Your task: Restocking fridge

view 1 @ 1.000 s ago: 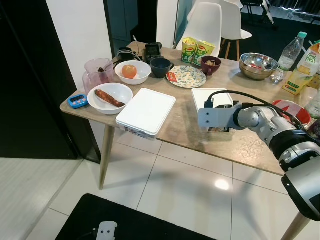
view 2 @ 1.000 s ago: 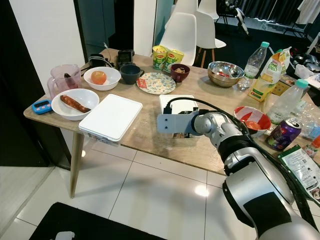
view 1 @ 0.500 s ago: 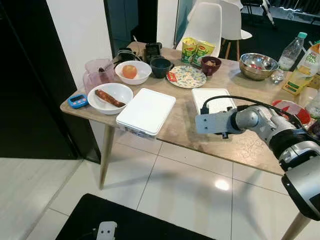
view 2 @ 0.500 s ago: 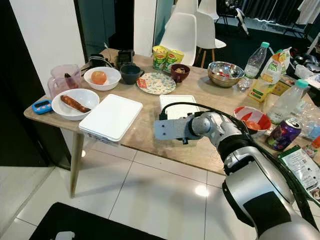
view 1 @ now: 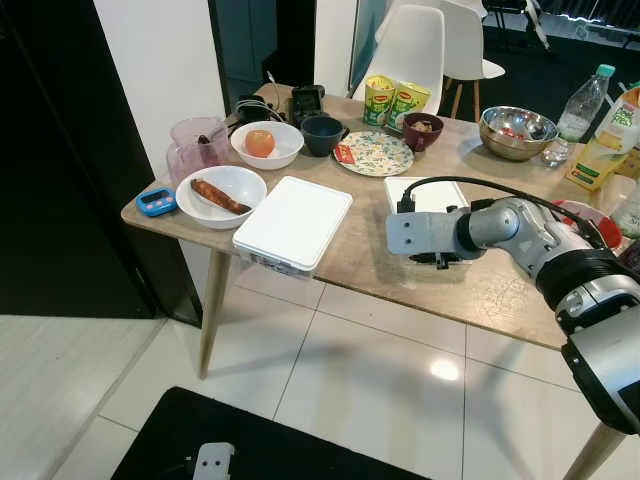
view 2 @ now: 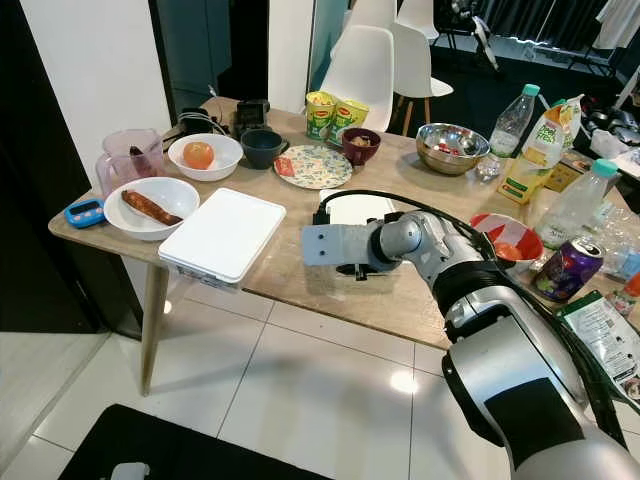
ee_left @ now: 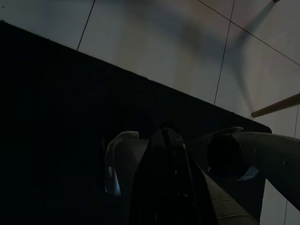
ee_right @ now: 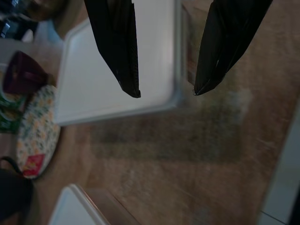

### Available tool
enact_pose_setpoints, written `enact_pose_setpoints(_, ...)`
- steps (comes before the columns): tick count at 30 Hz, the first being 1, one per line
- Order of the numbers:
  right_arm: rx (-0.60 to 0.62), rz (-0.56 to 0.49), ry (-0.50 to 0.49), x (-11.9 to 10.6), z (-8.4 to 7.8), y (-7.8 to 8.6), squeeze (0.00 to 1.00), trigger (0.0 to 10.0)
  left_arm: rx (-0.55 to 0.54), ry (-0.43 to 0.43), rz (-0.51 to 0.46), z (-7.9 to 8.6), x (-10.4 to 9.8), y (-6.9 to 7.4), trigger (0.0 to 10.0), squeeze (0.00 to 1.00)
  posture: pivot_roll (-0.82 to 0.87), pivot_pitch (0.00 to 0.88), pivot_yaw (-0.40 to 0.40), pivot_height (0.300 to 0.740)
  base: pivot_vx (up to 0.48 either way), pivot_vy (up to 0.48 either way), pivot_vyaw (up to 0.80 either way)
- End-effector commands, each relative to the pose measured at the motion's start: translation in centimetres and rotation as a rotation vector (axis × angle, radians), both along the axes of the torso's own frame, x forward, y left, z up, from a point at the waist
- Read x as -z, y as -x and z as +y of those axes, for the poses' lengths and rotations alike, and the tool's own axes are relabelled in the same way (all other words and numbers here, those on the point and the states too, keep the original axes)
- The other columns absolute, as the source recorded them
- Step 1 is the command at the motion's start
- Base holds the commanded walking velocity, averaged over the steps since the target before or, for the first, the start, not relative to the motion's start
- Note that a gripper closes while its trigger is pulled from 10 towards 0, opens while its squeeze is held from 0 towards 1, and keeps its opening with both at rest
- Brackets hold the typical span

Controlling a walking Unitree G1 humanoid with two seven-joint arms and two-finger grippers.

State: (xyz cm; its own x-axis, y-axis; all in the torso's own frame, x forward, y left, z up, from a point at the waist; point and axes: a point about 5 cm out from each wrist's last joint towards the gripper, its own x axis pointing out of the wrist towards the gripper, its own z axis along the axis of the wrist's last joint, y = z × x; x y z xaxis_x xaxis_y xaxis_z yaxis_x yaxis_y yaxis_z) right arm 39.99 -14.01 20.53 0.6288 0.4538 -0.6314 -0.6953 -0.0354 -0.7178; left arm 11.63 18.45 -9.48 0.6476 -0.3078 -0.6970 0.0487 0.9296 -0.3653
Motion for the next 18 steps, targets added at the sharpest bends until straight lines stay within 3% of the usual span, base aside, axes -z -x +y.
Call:
enact_pose_setpoints(1,0.034,0.003,0.054,0.21,-0.56,-0.13,0.00,10.0,0.056,0.042,0.175,-1.75,1.49,4.21,10.0,0.00,0.11,0.078,-0.127,0.740,0.000,0.000,0.00)
enact_pose_setpoints(5,0.067,-0.003,0.121,0.47,-0.99,-0.26,0.00,10.0,0.056,0.044,0.175,-1.78,1.50,4.23,10.0,0.00,0.11,0.080,-0.127,0.740,0.000,0.000,0.00)
enact_pose_setpoints(9,0.058,0.068,0.144,0.90,-0.97,-0.01,0.00,10.0,0.057,0.046,0.175,-1.86,1.50,4.25,10.0,0.00,0.12,0.081,-0.128,0.740,0.000,0.000,0.00)
enact_pose_setpoints(18,0.070,0.074,0.181,0.95,-1.02,-0.06,0.00,10.0,0.055,0.042,0.179,-1.75,1.52,4.38,10.0,0.00,0.11,0.082,-0.134,0.740,0.000,0.000,0.00)
